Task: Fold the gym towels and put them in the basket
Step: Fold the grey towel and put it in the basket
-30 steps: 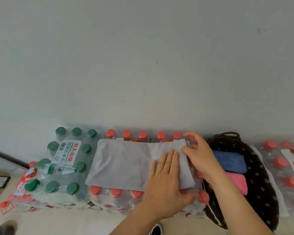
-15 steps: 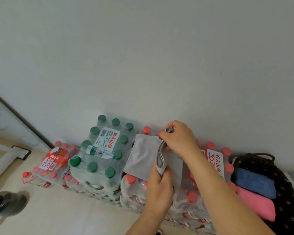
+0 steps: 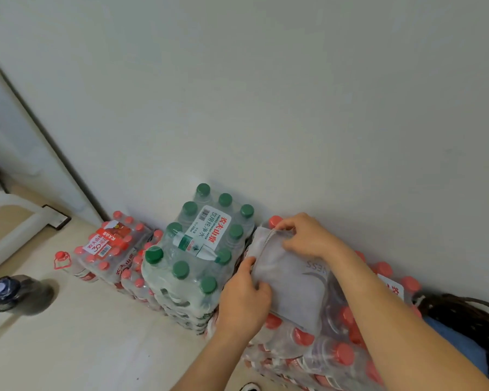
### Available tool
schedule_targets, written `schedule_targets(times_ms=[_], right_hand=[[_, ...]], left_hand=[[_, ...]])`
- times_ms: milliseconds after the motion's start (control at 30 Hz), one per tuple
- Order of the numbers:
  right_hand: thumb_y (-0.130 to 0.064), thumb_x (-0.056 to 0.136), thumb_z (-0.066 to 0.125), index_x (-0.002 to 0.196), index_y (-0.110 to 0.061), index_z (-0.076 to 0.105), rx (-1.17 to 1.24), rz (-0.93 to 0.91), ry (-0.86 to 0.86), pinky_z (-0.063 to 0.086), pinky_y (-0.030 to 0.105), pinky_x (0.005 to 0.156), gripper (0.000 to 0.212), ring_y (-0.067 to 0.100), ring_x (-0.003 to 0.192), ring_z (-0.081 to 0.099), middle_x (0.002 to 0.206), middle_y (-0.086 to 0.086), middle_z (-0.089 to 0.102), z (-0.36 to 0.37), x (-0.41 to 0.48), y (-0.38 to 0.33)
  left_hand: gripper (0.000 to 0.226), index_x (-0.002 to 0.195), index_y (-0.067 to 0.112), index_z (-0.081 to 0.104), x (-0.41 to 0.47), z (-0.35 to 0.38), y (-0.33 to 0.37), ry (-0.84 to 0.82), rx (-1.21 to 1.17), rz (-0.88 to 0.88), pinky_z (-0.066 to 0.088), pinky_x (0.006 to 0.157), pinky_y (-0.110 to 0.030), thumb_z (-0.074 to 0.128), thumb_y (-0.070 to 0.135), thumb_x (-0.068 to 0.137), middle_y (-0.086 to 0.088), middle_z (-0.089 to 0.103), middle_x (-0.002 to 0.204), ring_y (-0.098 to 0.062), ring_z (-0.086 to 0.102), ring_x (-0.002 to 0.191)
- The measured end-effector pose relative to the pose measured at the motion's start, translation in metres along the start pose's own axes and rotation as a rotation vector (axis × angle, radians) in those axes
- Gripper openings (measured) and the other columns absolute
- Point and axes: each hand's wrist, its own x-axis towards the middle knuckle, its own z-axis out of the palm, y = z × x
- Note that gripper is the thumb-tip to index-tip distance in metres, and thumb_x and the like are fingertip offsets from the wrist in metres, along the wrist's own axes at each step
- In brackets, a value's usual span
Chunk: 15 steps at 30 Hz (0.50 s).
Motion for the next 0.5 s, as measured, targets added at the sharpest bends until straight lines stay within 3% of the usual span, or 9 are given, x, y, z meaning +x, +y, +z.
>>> schedule_targets(times_ms=[133, 233, 367, 500], right_hand=[[-0.007, 0.073, 0.065, 0.092, -0.026, 0.072, 0.105, -0.075, 0.004, 0.045, 0.021, 0.077, 0.028, 0.010, 0.085, 0.062, 0.087, -0.012, 0.067, -0.001, 0.009, 0.010], [-0.008, 0.076, 0.064, 0.079, -0.029, 0.063, 0.218, -0.153, 0.008, 0.047, 0.025, 0.078, 0.022, 0.009, 0.081, 0.062, 0.083, -0.014, 0.066, -0.002, 0.014, 0.012], [-0.019, 0.088, 0.057, 0.093, -0.028, 0.055, 0.163, -0.191, -0.071, 0.048, 0.036, 0.086, 0.011, 0.017, 0.094, 0.060, 0.100, -0.002, 0.065, 0.002, 0.017, 0.012], [-0.026, 0.095, 0.049, 0.106, -0.023, 0.050, -0.019, -0.219, 0.005, 0.046, 0.040, 0.084, 0.011, 0.025, 0.095, 0.058, 0.105, 0.003, 0.063, 0.022, 0.019, 0.010]], left_hand=[[0.040, 0.122, 0.026, 0.050, 0.008, 0.001, 0.007, -0.009, 0.060, -0.020, 0.039, 0.071, -0.025, 0.059, 0.031, 0.084, 0.007, 0.064, 0.107, -0.017, 0.061, 0.099], [0.020, 0.104, 0.022, 0.053, 0.015, 0.002, 0.003, 0.021, 0.036, -0.058, 0.046, 0.073, -0.033, 0.055, 0.032, 0.086, 0.010, 0.062, 0.092, -0.017, 0.060, 0.089], [0.010, 0.093, 0.019, 0.045, 0.019, 0.002, -0.002, 0.033, 0.013, -0.054, 0.041, 0.064, -0.034, 0.049, 0.028, 0.089, 0.003, 0.059, 0.081, -0.018, 0.056, 0.075], [0.009, 0.091, 0.016, 0.045, 0.024, 0.000, -0.003, 0.036, -0.016, -0.071, 0.037, 0.059, -0.030, 0.050, 0.023, 0.088, 0.004, 0.055, 0.078, -0.012, 0.050, 0.068]])
